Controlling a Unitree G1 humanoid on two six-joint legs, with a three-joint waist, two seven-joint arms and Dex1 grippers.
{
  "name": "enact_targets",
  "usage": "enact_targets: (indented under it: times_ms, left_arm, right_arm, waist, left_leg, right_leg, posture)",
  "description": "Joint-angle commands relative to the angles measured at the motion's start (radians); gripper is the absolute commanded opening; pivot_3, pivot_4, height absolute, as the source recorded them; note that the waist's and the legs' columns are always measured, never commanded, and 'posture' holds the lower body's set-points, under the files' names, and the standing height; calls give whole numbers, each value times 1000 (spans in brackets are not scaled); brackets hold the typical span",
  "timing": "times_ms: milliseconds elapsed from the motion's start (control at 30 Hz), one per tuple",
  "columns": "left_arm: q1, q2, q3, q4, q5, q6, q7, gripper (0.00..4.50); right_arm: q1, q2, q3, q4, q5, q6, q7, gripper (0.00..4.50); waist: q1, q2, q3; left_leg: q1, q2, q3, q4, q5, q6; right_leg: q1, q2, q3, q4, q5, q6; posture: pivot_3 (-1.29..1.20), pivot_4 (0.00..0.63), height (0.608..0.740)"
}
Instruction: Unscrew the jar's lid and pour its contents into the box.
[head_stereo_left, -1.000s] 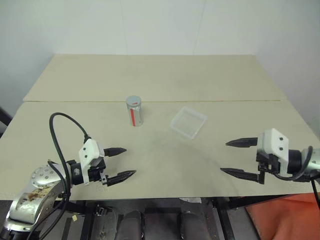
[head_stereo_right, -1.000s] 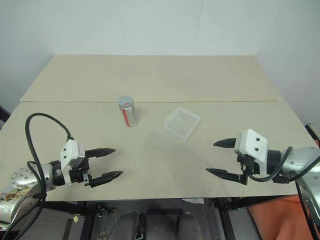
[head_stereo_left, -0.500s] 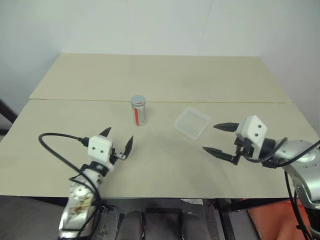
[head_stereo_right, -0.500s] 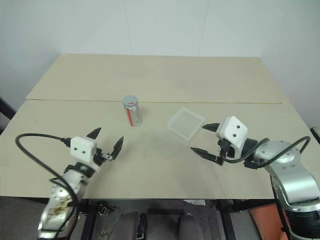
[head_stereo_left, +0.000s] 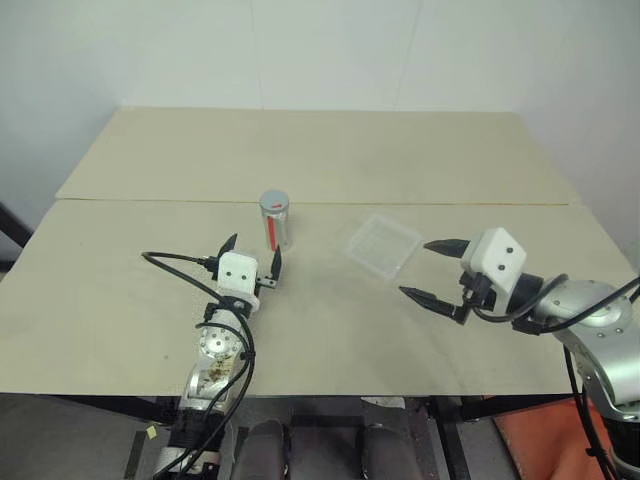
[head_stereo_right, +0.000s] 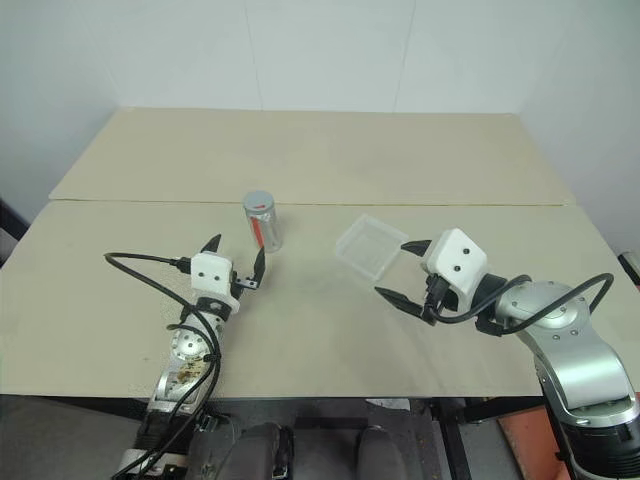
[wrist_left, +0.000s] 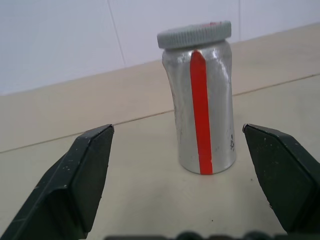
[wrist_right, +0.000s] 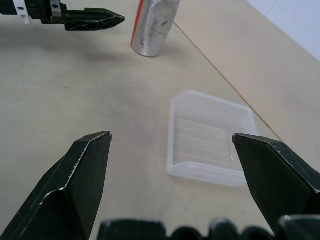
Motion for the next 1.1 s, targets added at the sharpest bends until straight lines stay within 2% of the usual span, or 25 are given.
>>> enact_targets:
  times_ms: [33,433,633,1100]
  left_arm:
    - [-64,-5,-12,60,9,-63,5,4475]
    - [-232,-24,-19,307,22,-146,43,4475]
    - [-301,-62,-4,399,6,-162,85,4475]
    - [-371,-62,-6,544,41,-241,173,4475]
  right_arm:
    - [-8,-2,-14,-41,-9,6,-22,4500]
    - [-11,-3,-12,-55,-20,13,-42,4500]
    - [-13,-3,-16,-64,-28,18,-55,4500]
    - [-5,-1,-11,-79,-45,18,-76,4500]
  waist:
    - [0,0,0]
    - [0,0,0]
    - [0,0,0]
    - [0,-1,0]
  left_leg:
    - [0,0,0,0,0,0]
    - [0,0,0,0,0,0]
    - [-1,0,0,0,0,0]
    - [-1,0,0,0,0,0]
  right_leg:
    - [0,0,0,0,0,0]
    - [0,0,0,0,0,0]
    - [0,0,0,-1,0,0]
    - [-1,0,0,-1,0,1]
  posture:
    - [0,150,740]
    - [0,150,740]
    - [0,150,740]
    - [0,150,740]
